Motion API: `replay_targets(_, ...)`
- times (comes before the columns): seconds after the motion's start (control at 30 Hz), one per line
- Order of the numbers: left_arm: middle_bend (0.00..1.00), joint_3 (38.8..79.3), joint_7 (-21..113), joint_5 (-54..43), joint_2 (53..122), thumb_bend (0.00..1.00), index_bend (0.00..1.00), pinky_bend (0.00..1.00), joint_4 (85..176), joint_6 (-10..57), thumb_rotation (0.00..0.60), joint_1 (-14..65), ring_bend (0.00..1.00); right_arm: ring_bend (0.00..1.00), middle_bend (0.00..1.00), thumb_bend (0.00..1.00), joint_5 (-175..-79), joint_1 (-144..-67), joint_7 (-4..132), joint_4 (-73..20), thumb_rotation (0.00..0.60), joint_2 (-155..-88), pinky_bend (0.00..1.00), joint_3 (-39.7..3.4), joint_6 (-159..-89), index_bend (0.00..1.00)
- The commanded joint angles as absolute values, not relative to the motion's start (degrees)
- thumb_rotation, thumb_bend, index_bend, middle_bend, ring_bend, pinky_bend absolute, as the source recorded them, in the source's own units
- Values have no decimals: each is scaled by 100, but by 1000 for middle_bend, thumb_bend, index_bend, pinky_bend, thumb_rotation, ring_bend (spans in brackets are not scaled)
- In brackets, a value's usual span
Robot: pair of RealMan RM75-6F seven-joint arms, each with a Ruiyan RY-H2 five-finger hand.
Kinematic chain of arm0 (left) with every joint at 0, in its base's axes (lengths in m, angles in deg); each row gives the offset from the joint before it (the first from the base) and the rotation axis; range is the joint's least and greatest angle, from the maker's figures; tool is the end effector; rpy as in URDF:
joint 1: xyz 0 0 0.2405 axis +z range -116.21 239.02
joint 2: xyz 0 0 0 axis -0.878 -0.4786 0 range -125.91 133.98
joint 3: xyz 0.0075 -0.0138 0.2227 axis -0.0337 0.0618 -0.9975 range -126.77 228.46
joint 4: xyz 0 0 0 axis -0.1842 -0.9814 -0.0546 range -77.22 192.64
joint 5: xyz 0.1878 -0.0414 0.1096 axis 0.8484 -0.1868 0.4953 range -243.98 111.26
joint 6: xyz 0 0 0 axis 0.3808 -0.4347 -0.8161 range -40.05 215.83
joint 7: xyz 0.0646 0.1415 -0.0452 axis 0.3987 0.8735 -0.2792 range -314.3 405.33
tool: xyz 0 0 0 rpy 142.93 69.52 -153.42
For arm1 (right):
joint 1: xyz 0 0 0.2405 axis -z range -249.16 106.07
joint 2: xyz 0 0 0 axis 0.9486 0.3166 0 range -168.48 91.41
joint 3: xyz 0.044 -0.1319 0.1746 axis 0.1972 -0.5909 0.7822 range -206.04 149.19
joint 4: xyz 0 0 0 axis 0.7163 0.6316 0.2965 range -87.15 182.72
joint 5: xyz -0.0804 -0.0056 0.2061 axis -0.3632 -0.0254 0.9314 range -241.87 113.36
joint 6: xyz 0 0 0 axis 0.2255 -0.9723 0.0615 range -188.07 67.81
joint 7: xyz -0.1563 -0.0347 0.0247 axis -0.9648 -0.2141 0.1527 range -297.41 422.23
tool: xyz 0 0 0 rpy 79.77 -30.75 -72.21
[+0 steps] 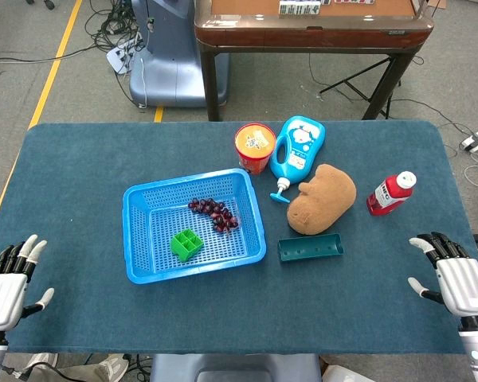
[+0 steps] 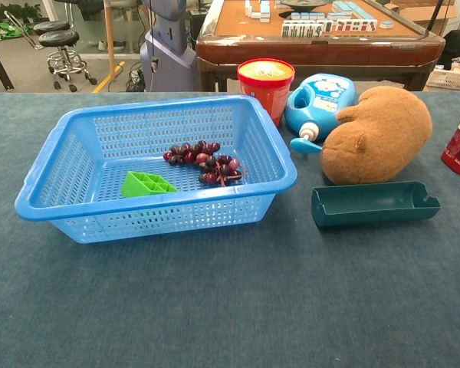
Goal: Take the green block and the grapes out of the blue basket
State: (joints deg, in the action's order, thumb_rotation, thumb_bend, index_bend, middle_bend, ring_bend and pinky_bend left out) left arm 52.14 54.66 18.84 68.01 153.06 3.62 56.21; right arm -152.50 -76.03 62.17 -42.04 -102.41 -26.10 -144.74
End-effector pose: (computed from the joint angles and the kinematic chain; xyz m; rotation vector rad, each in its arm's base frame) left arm -0.2793 0.1919 0.1243 -1.4425 -0.8511 -0.7965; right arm -0.2923 -0.1942 0.1349 1.4377 -0.8632 0.8716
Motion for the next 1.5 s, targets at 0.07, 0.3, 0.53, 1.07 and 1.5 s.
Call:
replay_targets(0.07, 0, 5252, 5498, 1840, 6837, 298, 0, 0, 15304, 281, 600, 5665, 0, 148, 229, 152, -15204, -7601, 6190, -4243, 600, -10203, 253, -2590, -14463, 236)
replay_targets(0.3, 0, 5259, 5504, 1815, 6821, 298, 0, 0, 15329, 277, 600, 5679, 0, 148, 229, 152, -15212, -7593, 6193, -4297, 600, -10160, 253, -2567, -14513, 236)
replay_targets(0.53, 0, 5294, 5348, 1888, 6759, 298, 0, 0, 15308, 273, 600, 5640, 0, 159, 229, 152, -15226, -7576, 6126, -4377, 600, -10054, 254, -2490, -14654, 236)
replay_targets(1.07, 130, 5732, 4157, 2687, 6606, 298, 169, 103, 15219, 877, 600, 4544, 138, 170, 229, 153, -15231, -7607, 5955, -4680, 600, -9868, 267, -2436, -14664, 236)
replay_targets(1.5, 158, 6031, 3912, 2678, 7055, 298, 195, 125, 15010, 2390, 600, 3095, 142, 170, 229, 153, -15209, -7620, 5960, -4717, 600, -9837, 292, -2505, -14528, 236)
